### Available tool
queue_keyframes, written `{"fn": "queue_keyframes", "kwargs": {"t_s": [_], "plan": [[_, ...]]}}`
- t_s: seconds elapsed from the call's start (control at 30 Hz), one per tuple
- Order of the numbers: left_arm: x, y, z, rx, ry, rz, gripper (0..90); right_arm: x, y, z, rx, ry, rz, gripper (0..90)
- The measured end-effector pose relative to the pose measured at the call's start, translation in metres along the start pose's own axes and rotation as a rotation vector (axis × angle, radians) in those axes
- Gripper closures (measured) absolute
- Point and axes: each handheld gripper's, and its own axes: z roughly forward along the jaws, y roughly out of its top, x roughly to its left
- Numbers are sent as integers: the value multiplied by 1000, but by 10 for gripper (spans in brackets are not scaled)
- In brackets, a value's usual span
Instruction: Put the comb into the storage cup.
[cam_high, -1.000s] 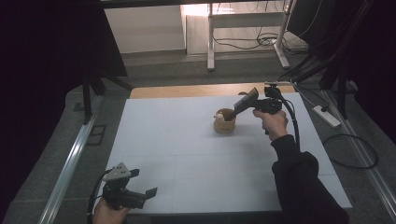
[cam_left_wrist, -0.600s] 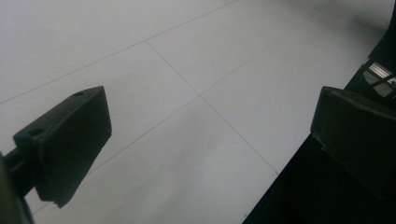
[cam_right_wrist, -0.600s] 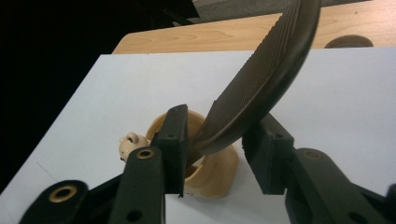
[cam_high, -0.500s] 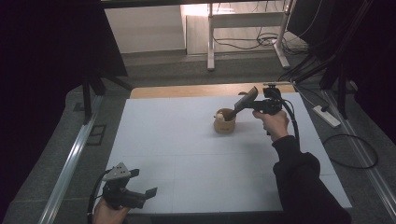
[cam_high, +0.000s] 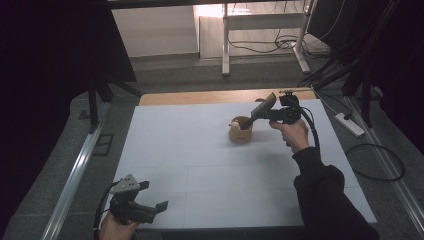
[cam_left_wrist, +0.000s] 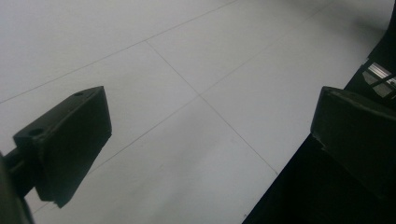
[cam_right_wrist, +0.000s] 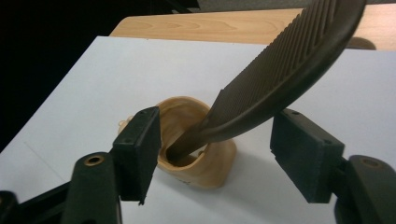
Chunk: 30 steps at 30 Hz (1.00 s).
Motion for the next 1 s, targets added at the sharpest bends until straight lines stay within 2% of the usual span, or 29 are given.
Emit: {"fn": "queue_keyframes", "kwargs": {"t_s": [0.13, 0.3, 0.43, 0.67, 1.0], "plan": [[0, 0, 0, 0, 1, 1, 0, 2, -1, -2, 16, 6, -13, 284], [0, 0, 0, 1, 1, 1, 0, 8, -4, -4, 36, -40, -80, 218], [0, 0, 0, 2, 0, 0, 0, 12, -7, -4, 49, -57, -108, 167], [0, 0, 0, 2, -3, -2, 0, 15, -13, -5, 47, -50, -139, 83], [0, 0, 0, 2, -1, -1, 0, 21, -21, -8, 28, -40, -190, 47]]}}
